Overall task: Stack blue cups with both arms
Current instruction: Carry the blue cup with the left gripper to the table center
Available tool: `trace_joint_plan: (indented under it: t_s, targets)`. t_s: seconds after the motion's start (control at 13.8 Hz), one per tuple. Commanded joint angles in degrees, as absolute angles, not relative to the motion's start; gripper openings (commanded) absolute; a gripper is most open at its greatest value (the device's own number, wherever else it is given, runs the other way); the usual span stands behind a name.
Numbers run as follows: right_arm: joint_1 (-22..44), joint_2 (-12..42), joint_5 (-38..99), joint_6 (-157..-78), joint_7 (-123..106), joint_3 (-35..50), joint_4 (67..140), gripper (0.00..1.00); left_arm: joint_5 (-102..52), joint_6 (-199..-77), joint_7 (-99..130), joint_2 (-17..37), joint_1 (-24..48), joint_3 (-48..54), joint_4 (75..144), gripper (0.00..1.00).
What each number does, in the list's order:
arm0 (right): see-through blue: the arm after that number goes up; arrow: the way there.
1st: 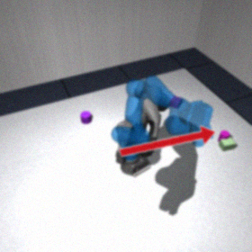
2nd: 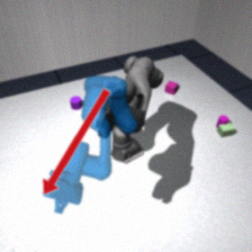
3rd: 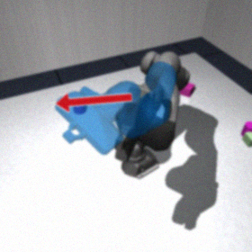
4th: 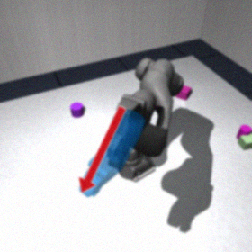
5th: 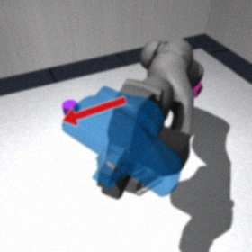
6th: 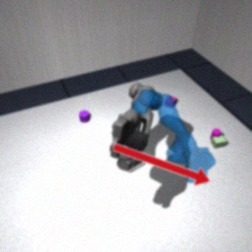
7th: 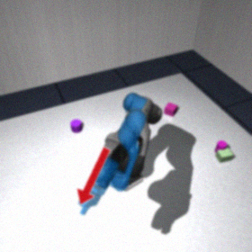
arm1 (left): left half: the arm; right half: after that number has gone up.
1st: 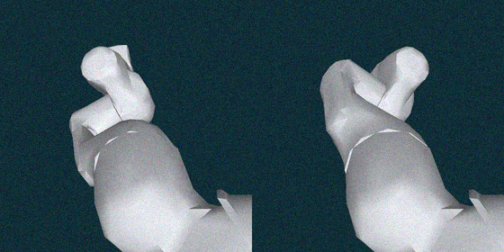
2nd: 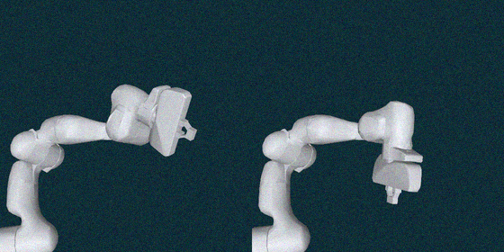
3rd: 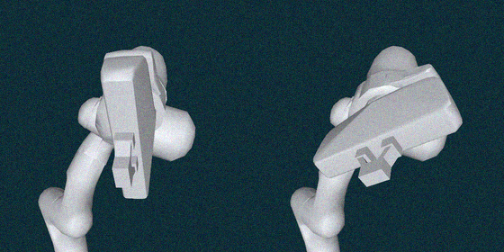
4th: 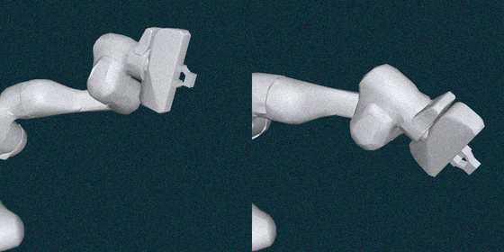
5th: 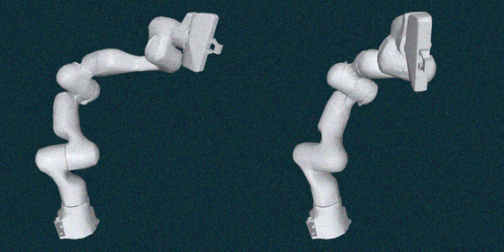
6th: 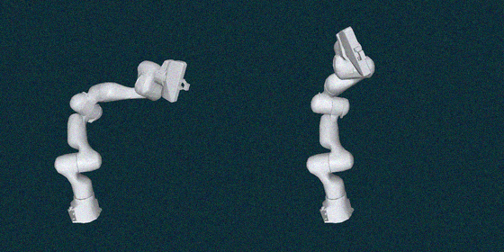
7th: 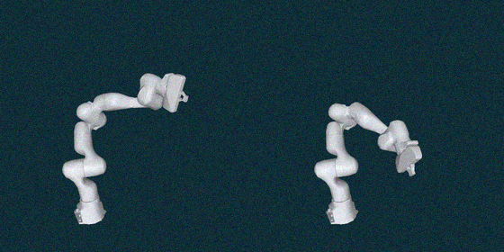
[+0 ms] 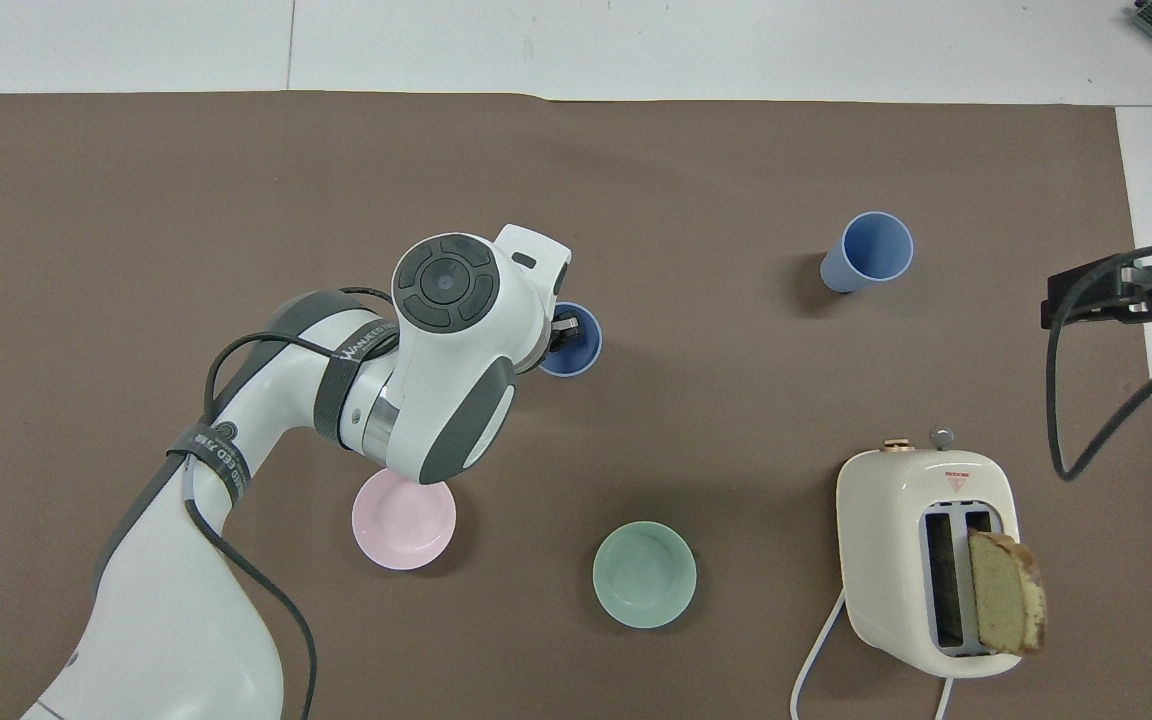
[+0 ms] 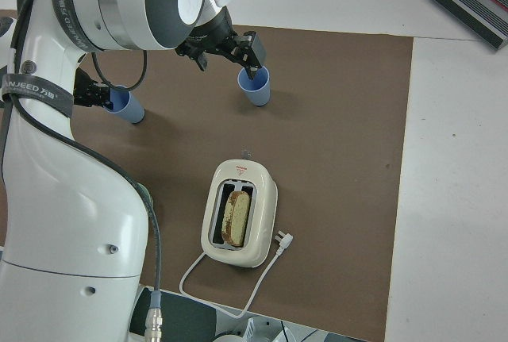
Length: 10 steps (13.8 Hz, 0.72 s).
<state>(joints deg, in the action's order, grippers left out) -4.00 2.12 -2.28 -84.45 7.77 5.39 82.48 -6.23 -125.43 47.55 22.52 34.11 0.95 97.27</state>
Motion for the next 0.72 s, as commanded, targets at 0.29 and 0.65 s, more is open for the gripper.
trace_joint_plan:
  t_s: [0.29, 0.65]
  targets:
    - [-4.8, 1.8, -1.2, -86.8, 5.9, 5.6, 83.0, 1.00, -6.2, -123.9, 47.5, 21.5, 34.6, -0.4, 97.4, 1.00]
    - [-4.7, 1.8, -1.3, -86.8, 5.8, 5.6, 83.0, 1.00, -4.1, -114.3, 43.0, 13.8, 28.4, -1.0, 96.6, 1.00]
